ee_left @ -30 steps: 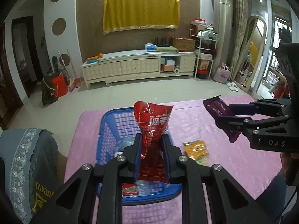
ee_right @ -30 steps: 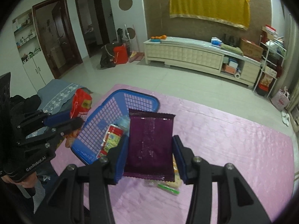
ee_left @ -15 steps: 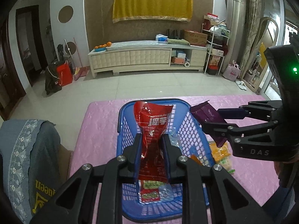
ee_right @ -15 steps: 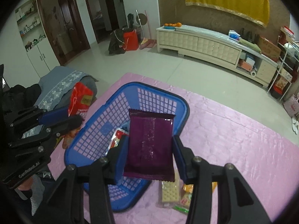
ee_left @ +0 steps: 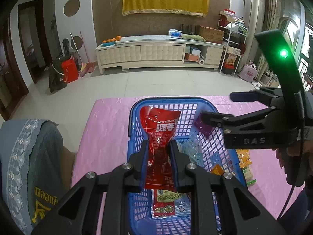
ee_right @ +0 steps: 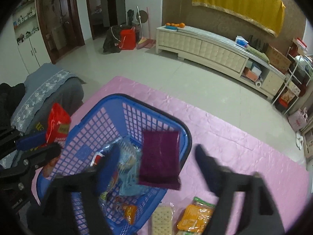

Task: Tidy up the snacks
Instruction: 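Carry both packets over the basket and release them with both grippers, then move the left gripper from the basket to the orange cracker pack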

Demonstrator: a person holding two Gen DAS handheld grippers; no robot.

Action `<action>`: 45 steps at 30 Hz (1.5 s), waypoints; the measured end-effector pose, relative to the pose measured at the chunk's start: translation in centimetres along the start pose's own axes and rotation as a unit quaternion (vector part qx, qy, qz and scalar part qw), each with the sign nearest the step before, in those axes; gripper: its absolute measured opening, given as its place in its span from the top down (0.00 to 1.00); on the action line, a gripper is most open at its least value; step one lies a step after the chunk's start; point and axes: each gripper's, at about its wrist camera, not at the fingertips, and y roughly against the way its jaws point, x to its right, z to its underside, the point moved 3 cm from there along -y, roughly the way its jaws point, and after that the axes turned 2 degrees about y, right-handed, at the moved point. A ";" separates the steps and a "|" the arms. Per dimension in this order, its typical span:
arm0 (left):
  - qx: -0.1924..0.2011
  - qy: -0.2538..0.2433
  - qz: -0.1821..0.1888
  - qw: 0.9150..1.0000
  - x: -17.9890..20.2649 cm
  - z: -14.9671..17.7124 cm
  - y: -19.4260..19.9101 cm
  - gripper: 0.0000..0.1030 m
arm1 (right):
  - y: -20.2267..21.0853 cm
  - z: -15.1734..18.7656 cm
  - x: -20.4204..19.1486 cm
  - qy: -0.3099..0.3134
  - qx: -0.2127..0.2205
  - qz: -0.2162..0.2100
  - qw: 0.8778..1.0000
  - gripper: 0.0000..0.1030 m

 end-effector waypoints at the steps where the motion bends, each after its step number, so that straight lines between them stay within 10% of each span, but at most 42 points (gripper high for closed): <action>1: -0.001 0.002 0.002 1.000 0.0 0.2 0.2 0.81 | 0.2 0.1 0.1 -0.003 0.000 0.002 1.000 0.13; 34: -0.056 -0.019 0.073 0.996 6.2 5.1 -1.0 0.77 | 5.7 8.7 2.2 -0.094 -0.016 0.000 0.995 0.00; 38: -0.044 -0.018 0.076 0.996 6.0 4.6 -0.3 0.39 | 6.0 9.0 2.3 -0.104 -0.014 -0.003 0.995 0.00; 45: -0.019 -0.030 0.077 0.996 6.4 4.5 2.7 0.32 | 8.1 9.9 2.8 -0.120 -0.005 -0.003 0.993 0.00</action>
